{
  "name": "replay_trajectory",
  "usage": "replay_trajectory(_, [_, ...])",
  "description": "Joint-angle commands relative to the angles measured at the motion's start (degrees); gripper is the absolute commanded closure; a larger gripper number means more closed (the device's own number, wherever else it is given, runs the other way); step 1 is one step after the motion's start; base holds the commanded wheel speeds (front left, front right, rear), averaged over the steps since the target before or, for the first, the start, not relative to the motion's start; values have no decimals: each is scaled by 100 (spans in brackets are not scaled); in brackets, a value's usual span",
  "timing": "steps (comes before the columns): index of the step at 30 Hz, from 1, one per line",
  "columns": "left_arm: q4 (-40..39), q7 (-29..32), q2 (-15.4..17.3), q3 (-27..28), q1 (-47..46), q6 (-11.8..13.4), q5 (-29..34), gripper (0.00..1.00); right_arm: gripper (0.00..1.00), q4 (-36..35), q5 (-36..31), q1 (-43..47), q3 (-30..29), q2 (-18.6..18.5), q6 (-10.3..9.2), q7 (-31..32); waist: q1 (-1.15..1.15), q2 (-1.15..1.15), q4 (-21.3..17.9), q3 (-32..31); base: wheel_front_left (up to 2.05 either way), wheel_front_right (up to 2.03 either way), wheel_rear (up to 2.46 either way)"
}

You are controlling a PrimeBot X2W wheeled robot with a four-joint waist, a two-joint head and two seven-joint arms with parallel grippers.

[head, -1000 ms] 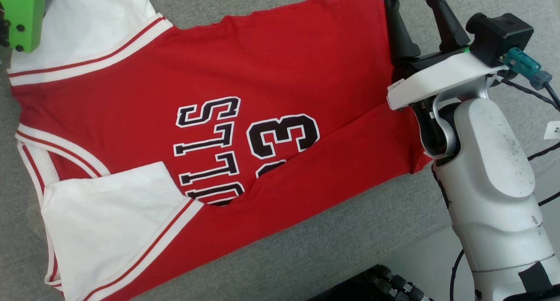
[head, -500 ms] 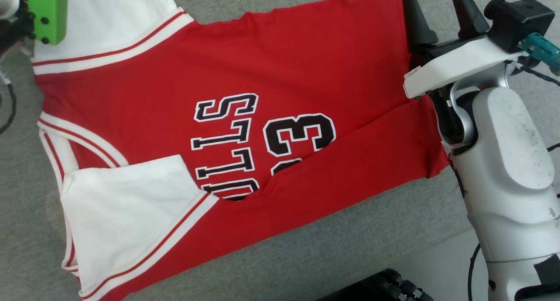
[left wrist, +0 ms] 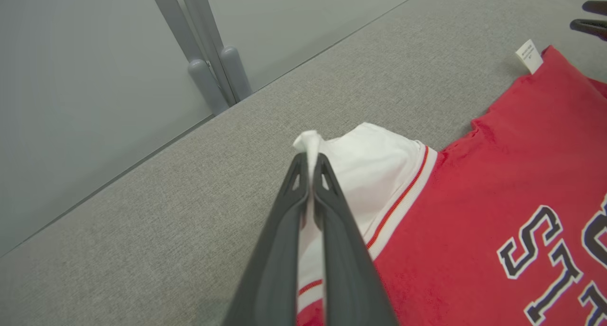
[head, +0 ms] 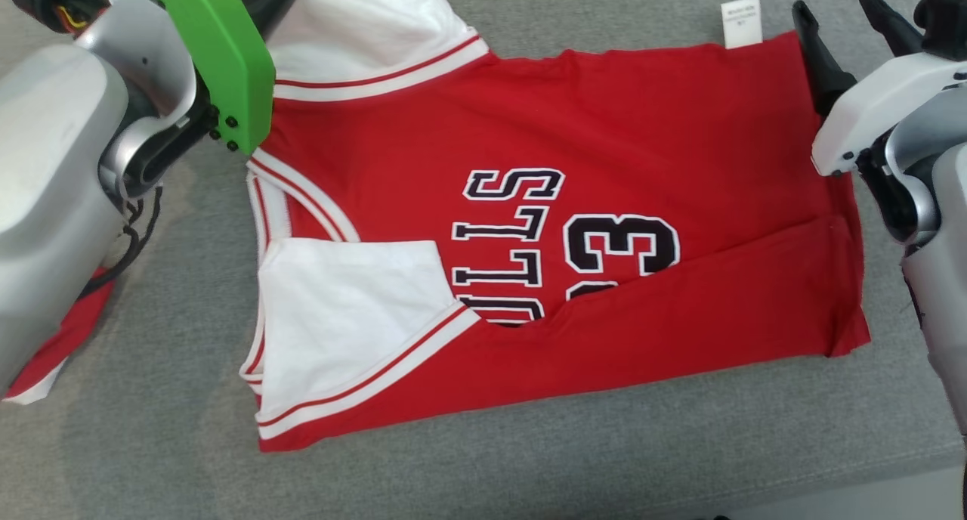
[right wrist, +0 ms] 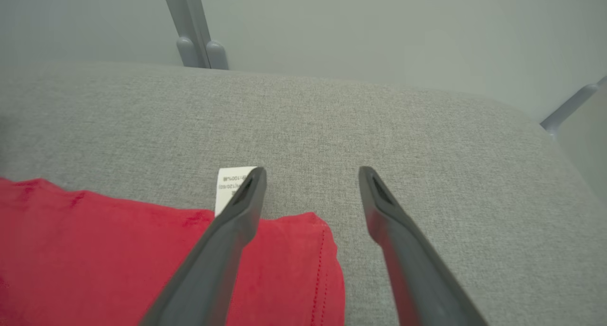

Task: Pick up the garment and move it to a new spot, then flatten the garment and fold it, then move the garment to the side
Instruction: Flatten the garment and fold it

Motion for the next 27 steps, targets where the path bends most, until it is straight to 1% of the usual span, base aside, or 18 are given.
replay_trajectory(1, [-84,-99,51,-35,165,13,-62,100,0,132,91,-24,44,-163,-2,104,0,0,558,-442,0,0,0])
replay_trajectory(7, [-232,-351,150,-36,481,13,-214,100,0,620,387,29,299,-562,-2,458,0,0,831,-569,0,0,0])
replay_trajectory(11, [-231,-425,160,-57,586,15,-236,100,0,858,434,73,479,-751,-2,617,0,0,907,-594,0,0,0])
replay_trajectory(17, [-258,-418,112,-87,605,35,-259,100,0,1139,604,-16,651,-870,-2,624,0,0,937,-563,0,0,0])
replay_trajectory(27, [-289,-377,37,-131,441,34,-214,100,0,1426,788,-364,983,-900,-2,450,0,0,939,-374,0,0,0])
